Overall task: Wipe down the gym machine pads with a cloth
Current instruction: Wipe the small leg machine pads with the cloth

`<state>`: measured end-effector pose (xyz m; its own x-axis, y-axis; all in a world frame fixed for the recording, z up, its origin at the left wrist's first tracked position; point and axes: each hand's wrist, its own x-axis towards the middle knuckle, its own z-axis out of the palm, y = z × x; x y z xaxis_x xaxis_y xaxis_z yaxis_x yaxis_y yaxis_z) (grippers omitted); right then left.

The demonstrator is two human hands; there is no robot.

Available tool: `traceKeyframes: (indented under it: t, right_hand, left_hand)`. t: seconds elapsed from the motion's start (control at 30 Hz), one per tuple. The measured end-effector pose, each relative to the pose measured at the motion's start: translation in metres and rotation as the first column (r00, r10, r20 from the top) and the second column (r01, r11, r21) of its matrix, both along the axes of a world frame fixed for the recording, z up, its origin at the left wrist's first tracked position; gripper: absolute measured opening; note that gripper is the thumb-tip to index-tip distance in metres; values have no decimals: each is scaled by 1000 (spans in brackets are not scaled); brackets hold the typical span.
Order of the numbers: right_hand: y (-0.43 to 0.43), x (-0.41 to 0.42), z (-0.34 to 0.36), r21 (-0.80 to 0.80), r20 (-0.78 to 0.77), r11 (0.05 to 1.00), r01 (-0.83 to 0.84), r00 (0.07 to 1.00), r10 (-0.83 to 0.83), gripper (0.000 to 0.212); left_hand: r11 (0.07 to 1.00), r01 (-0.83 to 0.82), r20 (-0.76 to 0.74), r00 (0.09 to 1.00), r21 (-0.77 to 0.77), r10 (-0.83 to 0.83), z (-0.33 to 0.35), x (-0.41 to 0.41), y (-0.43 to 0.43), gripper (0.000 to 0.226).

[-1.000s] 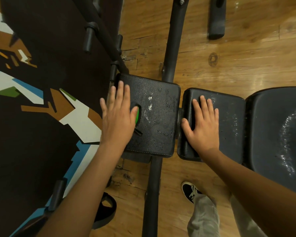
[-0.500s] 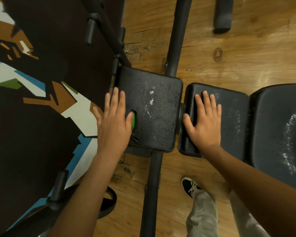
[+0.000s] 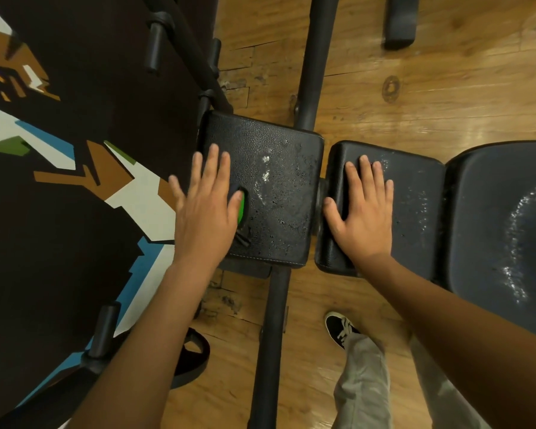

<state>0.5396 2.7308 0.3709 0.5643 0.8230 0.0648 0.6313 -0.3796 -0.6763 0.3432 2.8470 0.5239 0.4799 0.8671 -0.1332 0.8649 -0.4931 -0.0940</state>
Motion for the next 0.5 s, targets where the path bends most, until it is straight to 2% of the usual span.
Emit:
traceKeyframes:
  t: [0.17,0.5]
  right_hand:
    - [0,1,1,-10,-3,1000,-5,1000,5,70]
    - [0,1,0,-18,-3,1000,-5,1000,5,71]
  left_hand:
    - [998,-35,-11,999,-45,35,5,-28,-33,60]
    - [1000,14,-17,1000,-19,-15,-1,-11,-12,55]
